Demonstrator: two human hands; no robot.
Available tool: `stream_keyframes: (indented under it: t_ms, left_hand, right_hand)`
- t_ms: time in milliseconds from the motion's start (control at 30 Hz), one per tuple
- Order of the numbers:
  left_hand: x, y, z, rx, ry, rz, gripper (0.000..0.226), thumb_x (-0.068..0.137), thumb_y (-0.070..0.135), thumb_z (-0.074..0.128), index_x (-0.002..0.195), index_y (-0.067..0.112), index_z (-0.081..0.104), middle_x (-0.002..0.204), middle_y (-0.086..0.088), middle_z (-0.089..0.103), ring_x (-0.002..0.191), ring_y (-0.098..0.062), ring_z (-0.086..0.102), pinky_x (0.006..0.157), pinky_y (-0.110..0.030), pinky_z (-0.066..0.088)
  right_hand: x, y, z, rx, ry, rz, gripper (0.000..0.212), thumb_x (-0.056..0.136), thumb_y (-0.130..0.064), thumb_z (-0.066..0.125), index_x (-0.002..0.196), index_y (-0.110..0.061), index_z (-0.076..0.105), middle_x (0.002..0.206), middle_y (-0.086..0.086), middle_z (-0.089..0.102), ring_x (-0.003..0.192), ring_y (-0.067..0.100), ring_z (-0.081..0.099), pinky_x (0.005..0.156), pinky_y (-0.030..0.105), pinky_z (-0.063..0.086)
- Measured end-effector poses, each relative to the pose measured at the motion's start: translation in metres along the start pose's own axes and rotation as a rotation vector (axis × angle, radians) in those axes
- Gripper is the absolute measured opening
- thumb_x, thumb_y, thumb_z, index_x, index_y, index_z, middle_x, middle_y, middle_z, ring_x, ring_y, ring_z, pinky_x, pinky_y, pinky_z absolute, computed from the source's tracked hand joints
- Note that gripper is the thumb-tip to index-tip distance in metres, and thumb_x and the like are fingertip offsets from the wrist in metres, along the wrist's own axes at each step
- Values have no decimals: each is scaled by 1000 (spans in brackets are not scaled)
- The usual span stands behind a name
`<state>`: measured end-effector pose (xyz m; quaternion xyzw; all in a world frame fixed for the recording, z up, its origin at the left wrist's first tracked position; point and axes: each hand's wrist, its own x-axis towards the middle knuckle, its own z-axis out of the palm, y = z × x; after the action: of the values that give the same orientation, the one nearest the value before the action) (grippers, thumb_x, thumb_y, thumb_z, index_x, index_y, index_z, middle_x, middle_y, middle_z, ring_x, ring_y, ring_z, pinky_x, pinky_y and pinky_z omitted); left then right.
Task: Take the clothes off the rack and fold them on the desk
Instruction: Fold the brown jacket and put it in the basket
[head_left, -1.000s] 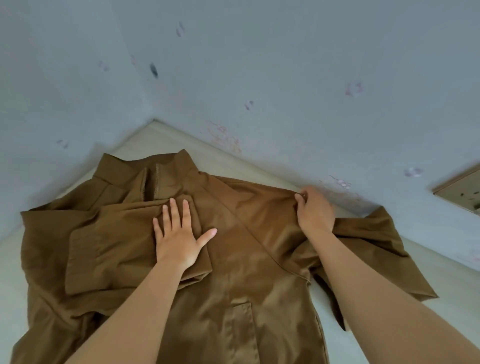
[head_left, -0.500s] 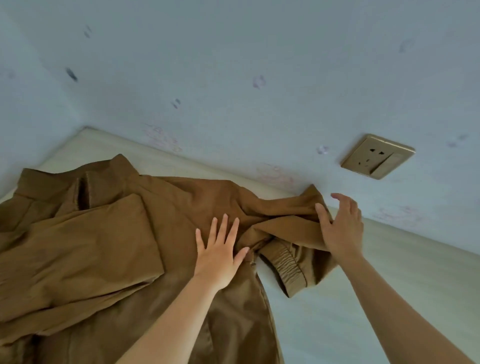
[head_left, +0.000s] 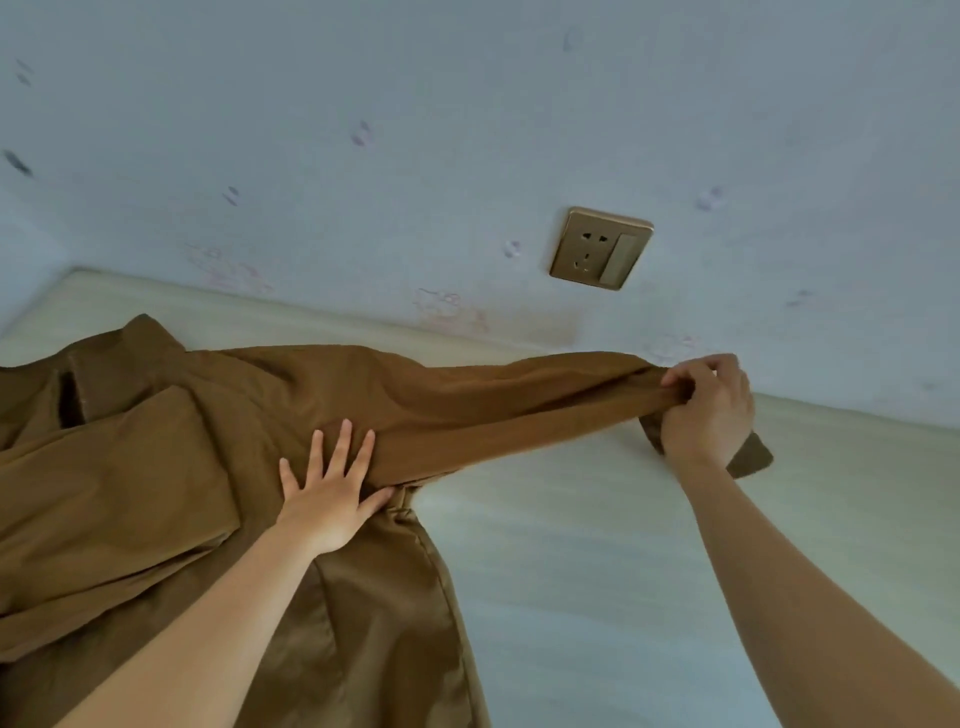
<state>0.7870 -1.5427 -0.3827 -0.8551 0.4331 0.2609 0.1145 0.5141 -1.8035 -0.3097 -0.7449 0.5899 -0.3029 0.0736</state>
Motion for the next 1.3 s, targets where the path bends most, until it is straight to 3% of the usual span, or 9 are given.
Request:
stream_keyframes:
  t_ms: [133,267,467,533,667,800,900,1033,1300]
  left_hand:
    - [-2,10,-3,-55,19,-5,76,89,73,9,150,36,-16,157,3,-27,146,-28,-20,116,-56,-5]
    - [-3,37,0,-99,85,156,64,93,67,13,148,47,-12,157,10,-25,146,-22,-21,118,-51,-8]
    - [-14,78,8,-78,70,320,70,96,58,34,147,49,-13,157,11,-25,145,-19,-22,118,-48,-8]
    - [-18,84,1,-204,37,311,69,94,57,42,150,47,2,160,12,-14,148,-18,-14,119,-46,-4]
    - [-34,92,-50,-937,-144,213,71,84,71,47,145,35,36,153,10,32,138,-12,31,111,-34,27]
    - [-40,84,-98,-1699,-213,181,91,70,75,56,144,25,39,141,0,51,130,-21,47,113,-47,31]
    - [-49,54,-113,-2069,-270,150,70,75,56,71,131,20,51,131,-10,59,121,-30,56,105,-53,41]
    - [-67,-7,-91,-2168,46,-126,41,90,5,63,130,9,54,119,-12,66,109,-28,64,87,-39,54]
    - [-168,-208,-98,-2315,640,-331,37,88,15,55,125,16,59,118,-4,67,105,-22,63,86,-38,51]
  right_hand:
    - [-14,46,-1,-133,-341,487,23,84,-1,56,96,-19,63,118,9,48,112,34,43,94,39,34]
    - [-38,59,-7,649,-313,1202,28,86,-18,64,107,-2,55,84,10,51,80,24,54,88,35,51]
    - [-13,43,-2,1223,-344,1304,44,85,-22,72,123,-17,50,112,3,59,92,15,59,80,23,52]
    - [-5,32,1,1025,-297,1185,52,84,-14,72,131,-15,49,119,4,62,88,16,59,67,20,50]
    - [-9,-21,-4,550,-231,559,61,89,-4,51,146,-24,38,124,3,56,115,28,53,97,36,45]
    - [-63,-81,-4,398,-411,-144,60,86,1,49,139,-27,49,103,-3,57,102,24,48,96,43,42]
    - [-105,-110,9,223,-665,-550,64,90,-7,47,144,-40,37,100,-10,50,104,14,38,99,40,34]
    - [-135,-148,18,176,-851,-669,53,98,-18,42,144,-43,33,106,-17,39,113,8,33,109,35,26]
    - [-169,-211,43,-8,-820,-785,71,88,-42,54,150,-39,19,157,-10,15,145,16,12,119,40,13]
